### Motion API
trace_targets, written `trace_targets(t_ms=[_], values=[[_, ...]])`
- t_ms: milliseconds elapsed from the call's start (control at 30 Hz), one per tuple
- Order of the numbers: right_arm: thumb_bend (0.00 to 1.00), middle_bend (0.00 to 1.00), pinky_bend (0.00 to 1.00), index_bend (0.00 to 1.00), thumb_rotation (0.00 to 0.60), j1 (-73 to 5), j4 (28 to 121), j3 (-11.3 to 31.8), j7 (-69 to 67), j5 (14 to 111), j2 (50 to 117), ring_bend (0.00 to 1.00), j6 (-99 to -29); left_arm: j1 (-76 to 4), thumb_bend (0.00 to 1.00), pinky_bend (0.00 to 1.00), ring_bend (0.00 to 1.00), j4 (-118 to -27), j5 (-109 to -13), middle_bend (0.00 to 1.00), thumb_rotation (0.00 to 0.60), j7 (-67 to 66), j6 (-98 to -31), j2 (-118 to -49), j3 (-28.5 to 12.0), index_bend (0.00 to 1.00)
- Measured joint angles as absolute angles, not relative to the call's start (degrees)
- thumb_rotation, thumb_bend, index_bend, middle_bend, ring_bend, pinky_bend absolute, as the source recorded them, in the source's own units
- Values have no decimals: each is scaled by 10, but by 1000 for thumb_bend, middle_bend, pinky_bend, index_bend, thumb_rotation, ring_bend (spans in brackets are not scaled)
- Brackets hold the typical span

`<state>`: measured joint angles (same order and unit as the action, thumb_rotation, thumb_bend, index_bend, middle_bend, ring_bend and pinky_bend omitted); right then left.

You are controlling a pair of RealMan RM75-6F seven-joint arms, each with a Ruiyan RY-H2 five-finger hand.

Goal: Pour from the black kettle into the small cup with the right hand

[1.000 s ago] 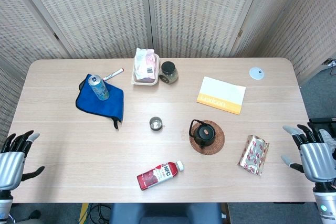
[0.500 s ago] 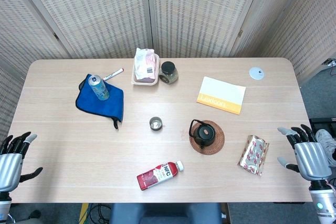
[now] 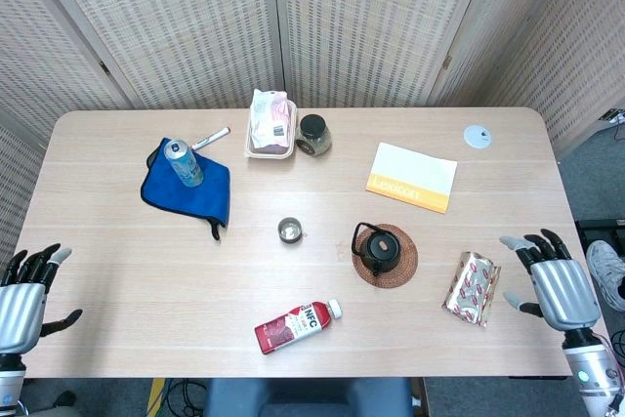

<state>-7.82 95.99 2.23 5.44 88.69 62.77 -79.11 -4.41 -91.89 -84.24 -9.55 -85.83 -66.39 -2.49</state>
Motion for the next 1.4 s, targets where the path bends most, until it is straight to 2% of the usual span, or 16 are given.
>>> trace_targets(t_ms=[367, 733, 1000, 1400], values=[[0, 319, 131, 228, 600, -176, 1007, 42, 77, 904, 628, 187, -673, -34, 109, 47, 138, -921, -840, 107, 600, -93, -867, -659, -22, 149], [0, 355, 131, 228, 600, -299, 1026, 74, 99, 869, 661, 188, -527, -27, 109, 47, 139, -921, -838, 107, 600, -95, -871, -657, -19, 156], [0, 355, 131, 251, 600, -369, 989, 89, 150, 806, 713, 188, -454, -24, 109, 47, 138, -925, -835, 106, 600, -100, -871, -655, -18, 173], [0, 355, 131, 277, 600, -443, 890, 103, 152, 760, 794, 188, -405, -19, 109, 47, 138, -927, -831, 106, 600, -106, -874, -652, -18, 192]])
